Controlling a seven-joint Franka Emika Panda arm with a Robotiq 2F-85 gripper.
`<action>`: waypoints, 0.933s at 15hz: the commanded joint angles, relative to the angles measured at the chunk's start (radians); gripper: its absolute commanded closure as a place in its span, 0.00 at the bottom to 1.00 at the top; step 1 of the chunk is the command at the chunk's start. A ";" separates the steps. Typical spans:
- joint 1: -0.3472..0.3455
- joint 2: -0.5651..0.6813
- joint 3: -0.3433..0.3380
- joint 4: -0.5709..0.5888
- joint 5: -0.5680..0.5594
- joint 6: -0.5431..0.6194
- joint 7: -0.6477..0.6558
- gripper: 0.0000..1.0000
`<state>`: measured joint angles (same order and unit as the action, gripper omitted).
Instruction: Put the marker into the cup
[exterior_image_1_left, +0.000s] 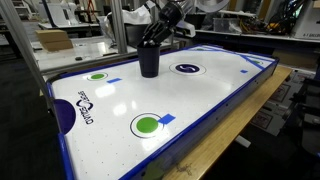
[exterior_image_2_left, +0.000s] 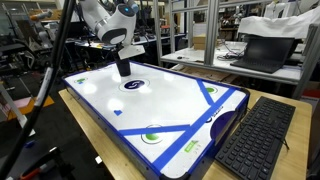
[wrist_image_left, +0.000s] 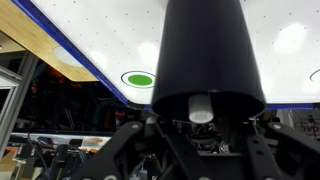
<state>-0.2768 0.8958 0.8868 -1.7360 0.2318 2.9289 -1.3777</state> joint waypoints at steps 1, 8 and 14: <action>-0.008 -0.031 0.001 -0.036 -0.046 0.043 0.060 0.22; 0.022 -0.103 -0.038 -0.045 -0.151 0.028 0.182 0.02; 0.035 -0.112 -0.034 -0.024 -0.193 -0.025 0.222 0.01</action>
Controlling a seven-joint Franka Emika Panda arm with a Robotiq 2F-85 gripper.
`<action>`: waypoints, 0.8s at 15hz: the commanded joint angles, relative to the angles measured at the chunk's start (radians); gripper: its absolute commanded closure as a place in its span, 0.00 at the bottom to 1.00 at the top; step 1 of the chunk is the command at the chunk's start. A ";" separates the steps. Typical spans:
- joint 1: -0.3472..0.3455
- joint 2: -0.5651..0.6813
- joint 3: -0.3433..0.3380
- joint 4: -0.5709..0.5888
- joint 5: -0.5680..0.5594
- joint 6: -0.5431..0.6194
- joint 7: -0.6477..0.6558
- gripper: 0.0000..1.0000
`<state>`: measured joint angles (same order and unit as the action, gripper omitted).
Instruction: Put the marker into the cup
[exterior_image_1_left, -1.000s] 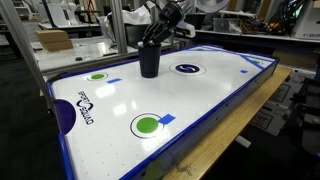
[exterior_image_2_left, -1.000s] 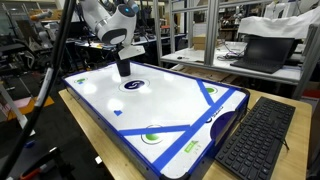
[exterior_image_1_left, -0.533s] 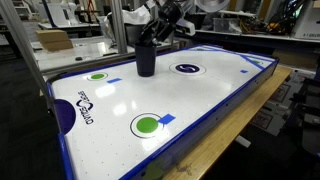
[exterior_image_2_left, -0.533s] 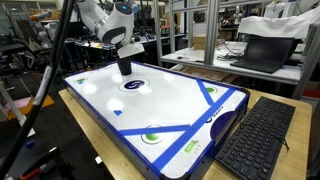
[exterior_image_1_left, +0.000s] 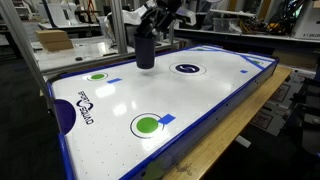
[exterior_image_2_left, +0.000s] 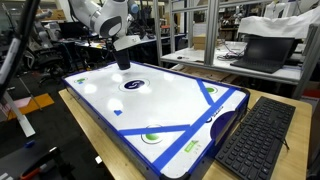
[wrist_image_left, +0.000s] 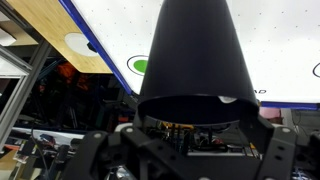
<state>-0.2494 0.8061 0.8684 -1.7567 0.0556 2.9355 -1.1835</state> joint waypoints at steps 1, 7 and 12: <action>0.004 -0.007 -0.008 0.002 -0.013 -0.038 0.020 0.29; 0.010 0.004 -0.020 0.005 -0.005 -0.056 0.025 0.65; 0.009 -0.050 -0.036 -0.011 -0.005 -0.051 0.056 0.45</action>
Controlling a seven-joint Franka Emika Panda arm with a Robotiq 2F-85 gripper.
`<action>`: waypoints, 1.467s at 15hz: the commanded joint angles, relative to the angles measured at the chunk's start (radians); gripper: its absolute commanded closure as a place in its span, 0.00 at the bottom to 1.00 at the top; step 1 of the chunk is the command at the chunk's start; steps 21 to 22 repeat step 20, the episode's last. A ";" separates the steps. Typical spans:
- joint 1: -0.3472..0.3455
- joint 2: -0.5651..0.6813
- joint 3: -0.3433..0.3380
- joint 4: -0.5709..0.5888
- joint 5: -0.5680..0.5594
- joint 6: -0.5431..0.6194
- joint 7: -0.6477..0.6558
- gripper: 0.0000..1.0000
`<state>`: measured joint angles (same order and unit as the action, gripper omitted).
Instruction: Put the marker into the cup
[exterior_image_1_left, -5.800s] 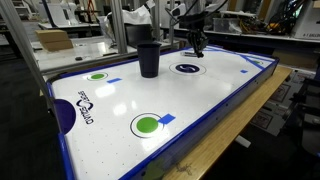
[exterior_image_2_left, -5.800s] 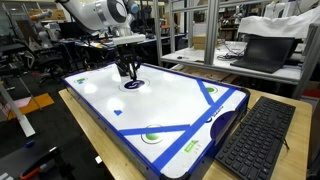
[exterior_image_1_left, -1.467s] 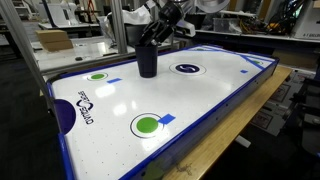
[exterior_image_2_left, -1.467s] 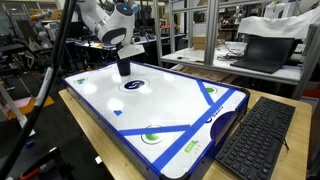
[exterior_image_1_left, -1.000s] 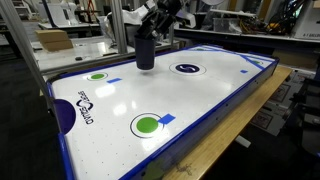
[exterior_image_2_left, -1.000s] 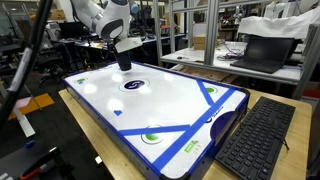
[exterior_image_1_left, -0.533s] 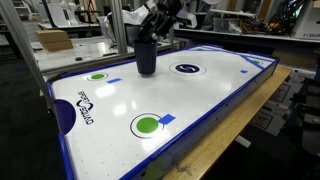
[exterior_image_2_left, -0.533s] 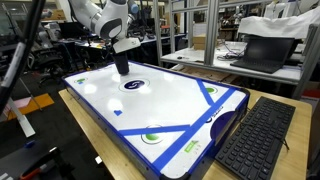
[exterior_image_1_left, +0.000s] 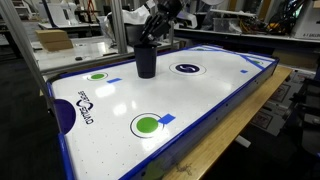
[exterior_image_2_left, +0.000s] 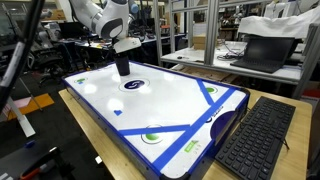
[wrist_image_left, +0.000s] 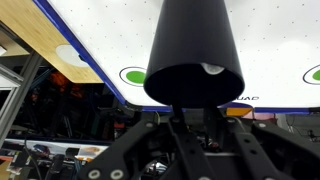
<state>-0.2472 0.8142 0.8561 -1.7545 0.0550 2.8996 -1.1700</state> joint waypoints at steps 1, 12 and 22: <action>0.001 -0.072 -0.023 -0.020 -0.003 -0.015 0.050 0.43; 0.189 -0.436 -0.375 -0.112 -0.024 -0.319 0.375 0.00; 0.347 -0.541 -0.522 -0.100 -0.055 -0.600 0.440 0.00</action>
